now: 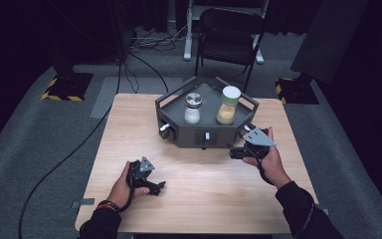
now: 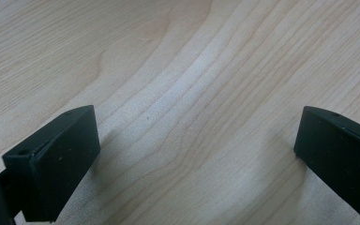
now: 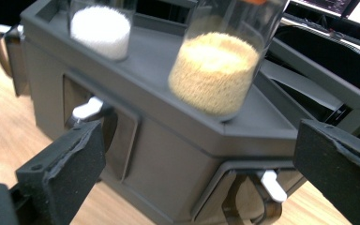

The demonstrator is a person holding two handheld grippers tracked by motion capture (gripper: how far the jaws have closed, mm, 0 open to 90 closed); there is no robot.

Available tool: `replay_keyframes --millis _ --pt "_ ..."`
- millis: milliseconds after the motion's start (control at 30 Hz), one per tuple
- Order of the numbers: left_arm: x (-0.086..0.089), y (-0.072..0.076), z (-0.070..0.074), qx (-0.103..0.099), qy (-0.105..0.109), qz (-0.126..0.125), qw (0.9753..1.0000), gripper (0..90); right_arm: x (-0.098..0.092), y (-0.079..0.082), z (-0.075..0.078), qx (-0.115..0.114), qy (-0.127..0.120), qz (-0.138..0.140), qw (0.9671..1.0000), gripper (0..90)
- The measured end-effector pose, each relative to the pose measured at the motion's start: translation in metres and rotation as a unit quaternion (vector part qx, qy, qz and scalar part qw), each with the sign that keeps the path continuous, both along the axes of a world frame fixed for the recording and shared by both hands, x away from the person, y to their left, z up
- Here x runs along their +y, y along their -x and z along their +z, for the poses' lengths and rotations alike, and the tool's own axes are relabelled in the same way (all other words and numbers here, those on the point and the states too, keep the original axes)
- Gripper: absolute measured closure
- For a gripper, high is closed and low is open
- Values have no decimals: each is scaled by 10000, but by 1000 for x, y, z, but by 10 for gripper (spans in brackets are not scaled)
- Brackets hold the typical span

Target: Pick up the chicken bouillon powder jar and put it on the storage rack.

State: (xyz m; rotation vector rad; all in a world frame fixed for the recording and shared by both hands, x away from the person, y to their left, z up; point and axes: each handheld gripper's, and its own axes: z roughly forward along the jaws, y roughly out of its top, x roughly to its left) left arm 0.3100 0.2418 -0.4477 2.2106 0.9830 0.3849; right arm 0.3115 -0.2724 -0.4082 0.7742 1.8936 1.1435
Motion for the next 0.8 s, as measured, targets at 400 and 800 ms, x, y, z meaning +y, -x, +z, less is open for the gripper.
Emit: replay_keyframes --millis 400,800 --pt "0 0 0 0 1 1 10000 0 -7 12 -19 106 270 179 9994 21" --pt "0 0 0 -1 -1 -2 10000 0 -12 21 -33 216 536 452 9973 21"
